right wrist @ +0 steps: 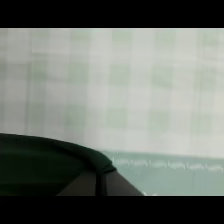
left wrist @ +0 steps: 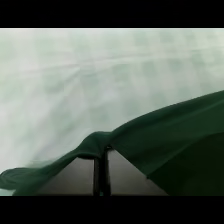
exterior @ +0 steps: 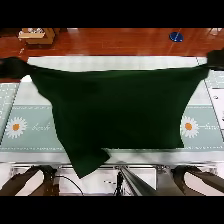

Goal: Fold the shirts.

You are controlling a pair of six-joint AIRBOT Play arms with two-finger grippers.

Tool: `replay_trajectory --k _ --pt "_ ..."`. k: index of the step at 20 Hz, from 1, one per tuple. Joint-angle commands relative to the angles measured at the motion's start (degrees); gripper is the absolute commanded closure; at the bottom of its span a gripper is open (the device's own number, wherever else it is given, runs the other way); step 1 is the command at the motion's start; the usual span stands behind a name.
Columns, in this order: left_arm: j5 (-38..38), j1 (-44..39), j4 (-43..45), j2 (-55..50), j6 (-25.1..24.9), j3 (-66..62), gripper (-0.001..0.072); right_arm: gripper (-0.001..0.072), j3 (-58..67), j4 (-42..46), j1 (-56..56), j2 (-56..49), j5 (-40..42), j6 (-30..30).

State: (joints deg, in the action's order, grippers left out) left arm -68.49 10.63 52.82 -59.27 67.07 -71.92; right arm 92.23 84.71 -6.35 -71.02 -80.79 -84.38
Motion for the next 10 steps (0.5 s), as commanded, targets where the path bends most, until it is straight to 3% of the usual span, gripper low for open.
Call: replay_trajectory --k 1,10 --pt "15.19 -5.14 0.76 -10.86 -2.58 0.50 0.0675 0.0683 -0.15 -0.39 0.04 -8.33 12.48 -2.19" --pt "38.91 -9.92 0.66 -26.60 -6.38 0.50 0.0675 0.0683 -0.15 -4.26 0.02 -23.89 34.53 -4.81"
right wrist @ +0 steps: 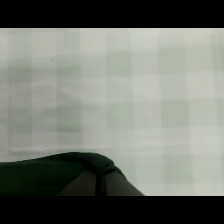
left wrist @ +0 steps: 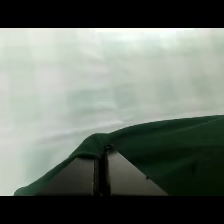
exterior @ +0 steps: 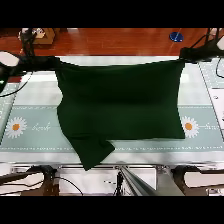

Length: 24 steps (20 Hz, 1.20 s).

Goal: Fold the shirts.

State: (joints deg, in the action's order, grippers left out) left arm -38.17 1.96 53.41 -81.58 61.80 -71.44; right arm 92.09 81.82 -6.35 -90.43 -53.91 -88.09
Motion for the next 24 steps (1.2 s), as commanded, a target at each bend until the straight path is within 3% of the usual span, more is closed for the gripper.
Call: replay_trajectory --k 1,9,12,15,18,24 --pt "9.97 -1.33 0.09 -5.40 -1.11 0.02 0.0674 0.0683 -0.02 -1.62 0.02 -5.84 8.87 -1.14" --pt "9.38 -1.62 0.13 -10.05 -1.14 -0.26 0.0674 0.0683 0.22 -2.86 -0.07 -11.19 6.71 -0.35" --pt "-1.97 -1.25 0.81 -7.37 -0.96 -2.95 0.0675 0.0683 3.06 -1.79 -0.81 -9.53 -2.95 0.98" --pt "-16.57 -0.72 3.61 -6.40 8.87 -4.96 0.0675 0.0683 4.09 1.29 -1.42 -8.74 -13.90 3.04" --pt "-26.01 -1.01 13.33 -7.28 15.54 -4.90 0.0676 0.0683 3.54 1.22 -1.27 -9.42 -19.12 3.76" --pt "-27.43 -0.92 17.59 -9.90 17.40 -0.87 0.0675 0.0683 1.22 0.74 -1.16 -13.33 -21.57 3.89"
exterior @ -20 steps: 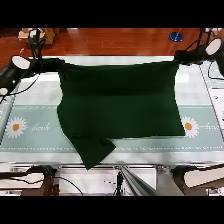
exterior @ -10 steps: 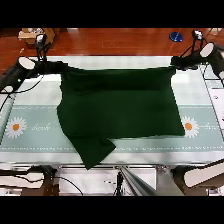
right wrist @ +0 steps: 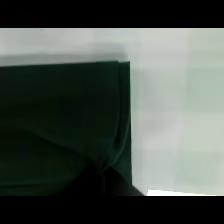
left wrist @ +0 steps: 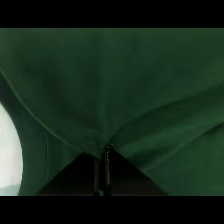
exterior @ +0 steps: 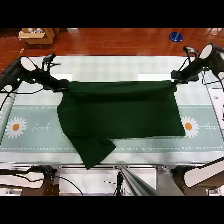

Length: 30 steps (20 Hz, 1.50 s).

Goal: Fold the shirts.

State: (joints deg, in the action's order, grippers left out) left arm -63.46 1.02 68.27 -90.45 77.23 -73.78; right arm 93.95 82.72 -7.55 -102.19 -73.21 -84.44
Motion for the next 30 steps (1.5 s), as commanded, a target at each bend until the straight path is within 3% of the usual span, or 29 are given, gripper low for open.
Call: replay_trajectory --k 1,6,7,8,9,12,13,16,18,20,23,30 --pt "-1.57 0.02 2.69 -1.44 1.99 1.53 0.0675 0.0682 -0.63 -0.57 0.04 -1.99 -2.19 0.24" --pt "1.49 0.02 1.07 -1.84 1.90 1.53 0.0649 0.0681 -0.63 -0.68 0.02 -2.27 0.31 0.02" --pt "1.36 0.02 0.94 -1.84 1.90 1.40 0.0530 0.0660 -0.61 -0.81 0.02 -2.21 0.31 0.04" --pt "0.17 0.24 1.03 -1.77 1.81 0.79 0.0388 0.0528 -0.04 -0.72 0.02 -2.08 -0.94 0.39" --pt "-2.36 0.76 1.07 -1.57 1.22 -0.63 0.0304 0.0408 1.31 -0.50 -0.28 -1.62 -3.32 2.89" --pt "-12.02 4.81 1.36 1.49 -1.09 -5.68 0.0284 0.0296 4.44 0.85 -3.30 2.36 -7.17 5.51" --pt "-13.60 6.80 1.36 3.67 -1.11 -5.64 0.0284 0.0185 4.35 2.08 -5.09 4.02 -8.92 5.66" --pt "-17.77 12.92 0.85 10.14 -3.19 0.26 0.0277 0.0173 3.34 -0.20 -12.85 5.40 -14.86 5.64" --pt "-19.23 16.94 -4.13 14.27 -4.57 9.55 0.0084 0.0172 -0.33 -6.62 -17.68 5.40 -19.15 6.21" --pt "-19.23 19.45 -9.92 16.76 -7.82 18.84 0.0080 0.0173 -6.03 -13.40 -20.94 5.66 -21.18 8.52" --pt "-19.10 20.28 -12.26 17.62 -9.38 29.44 0.0080 0.0179 -14.40 -16.70 -23.50 6.45 -20.22 11.47" --pt "-17.79 19.91 -14.34 17.90 -11.65 39.85 0.0082 0.0193 -24.35 -16.74 -23.96 11.56 -11.85 15.30"
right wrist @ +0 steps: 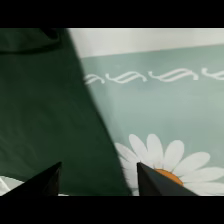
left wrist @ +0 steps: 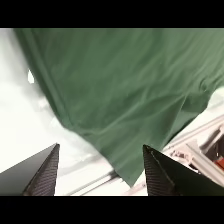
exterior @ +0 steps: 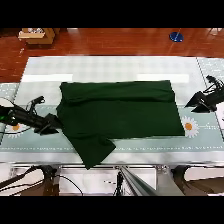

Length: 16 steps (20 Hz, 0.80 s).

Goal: Fold the shirts.

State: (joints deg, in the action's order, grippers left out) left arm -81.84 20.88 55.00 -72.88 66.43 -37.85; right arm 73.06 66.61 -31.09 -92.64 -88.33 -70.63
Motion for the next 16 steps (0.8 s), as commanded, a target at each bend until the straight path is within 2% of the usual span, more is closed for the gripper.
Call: replay_trajectory --k 1,7,11,12,14,15,16 --pt "0.85 -0.17 -1.09 0.33 -0.85 4.72 0.0082 0.0192 -4.02 -0.79 -0.42 2.82 4.07 1.51" --pt "6.78 -5.88 -1.92 0.31 -0.81 7.69 0.0082 0.0193 -4.63 -1.31 -0.42 6.27 5.92 1.51" --pt "13.62 -10.03 -7.58 0.15 -0.55 7.69 0.0106 0.0192 -4.63 -2.54 -0.39 7.17 5.84 1.44" --pt "14.97 -11.37 -7.89 0.15 0.79 7.69 0.0179 0.0193 -4.63 -3.17 -0.39 7.23 5.73 1.29" --pt "15.85 -13.44 -7.89 0.15 1.14 7.69 0.0501 0.0192 -4.63 -5.11 -0.42 7.23 5.55 1.25" --pt "15.58 -13.94 -7.89 0.17 1.11 7.69 0.0613 0.0190 -4.63 -5.31 -0.42 7.23 5.11 1.27" --pt "15.10 -14.01 -7.87 0.20 1.09 7.69 0.0672 0.0182 -4.63 -4.66 -0.55 7.21 4.46 1.29"
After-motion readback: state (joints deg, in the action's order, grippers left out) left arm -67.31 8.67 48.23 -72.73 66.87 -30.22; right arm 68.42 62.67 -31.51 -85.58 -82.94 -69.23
